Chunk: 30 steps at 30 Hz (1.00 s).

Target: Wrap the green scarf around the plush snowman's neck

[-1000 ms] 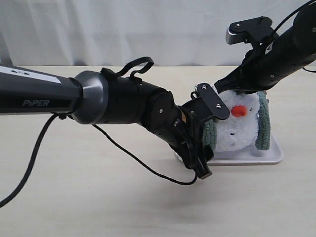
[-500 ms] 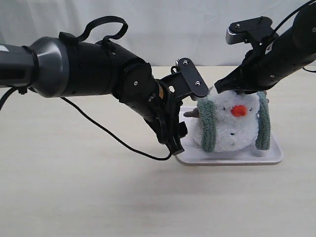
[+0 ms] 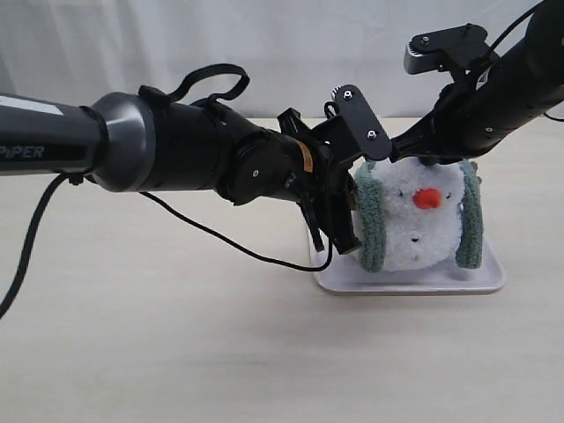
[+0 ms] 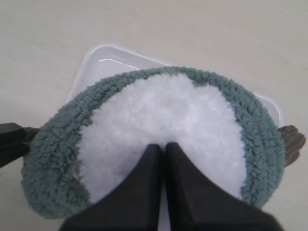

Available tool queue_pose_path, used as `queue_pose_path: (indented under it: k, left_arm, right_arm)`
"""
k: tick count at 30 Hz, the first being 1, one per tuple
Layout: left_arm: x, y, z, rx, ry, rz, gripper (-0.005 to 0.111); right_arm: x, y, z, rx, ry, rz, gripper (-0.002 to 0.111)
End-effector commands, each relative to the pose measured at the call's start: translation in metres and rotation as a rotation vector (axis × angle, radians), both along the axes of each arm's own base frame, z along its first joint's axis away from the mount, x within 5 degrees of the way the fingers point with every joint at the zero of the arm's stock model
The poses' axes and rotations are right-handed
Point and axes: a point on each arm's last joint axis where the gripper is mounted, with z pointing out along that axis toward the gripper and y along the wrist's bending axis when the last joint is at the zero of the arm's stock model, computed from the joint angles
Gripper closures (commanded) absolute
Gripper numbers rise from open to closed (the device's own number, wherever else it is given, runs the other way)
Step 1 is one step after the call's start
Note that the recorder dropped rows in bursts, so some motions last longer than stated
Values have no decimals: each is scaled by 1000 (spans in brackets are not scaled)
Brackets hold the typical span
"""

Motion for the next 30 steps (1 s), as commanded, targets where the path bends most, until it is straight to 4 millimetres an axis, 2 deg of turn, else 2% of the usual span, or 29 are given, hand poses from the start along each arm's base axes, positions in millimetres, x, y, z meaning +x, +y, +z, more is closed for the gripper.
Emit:
queue_pose_path:
  k: [1,13,20,26,30]
  left_arm:
    - [5,-5,-18,-27,2,14,107]
    - [7,-9,-14,-87,-46,15,107]
    - [-14,-25,6,-101,-104,-70,107]
    - [-15,-22,-18,15,-31,-84,107]
    - [-14,-23,-17,-1,-46,-83,107]
  right_arm:
    - [-3,1,4,16,12,1,104]
    - [-2,1,4,20,5,1,104]
    - [-2,1,4,21,9,1,104]
    - [-4,4,4,48,22,13,104]
    - [-5,5,3,48,38,26,104]
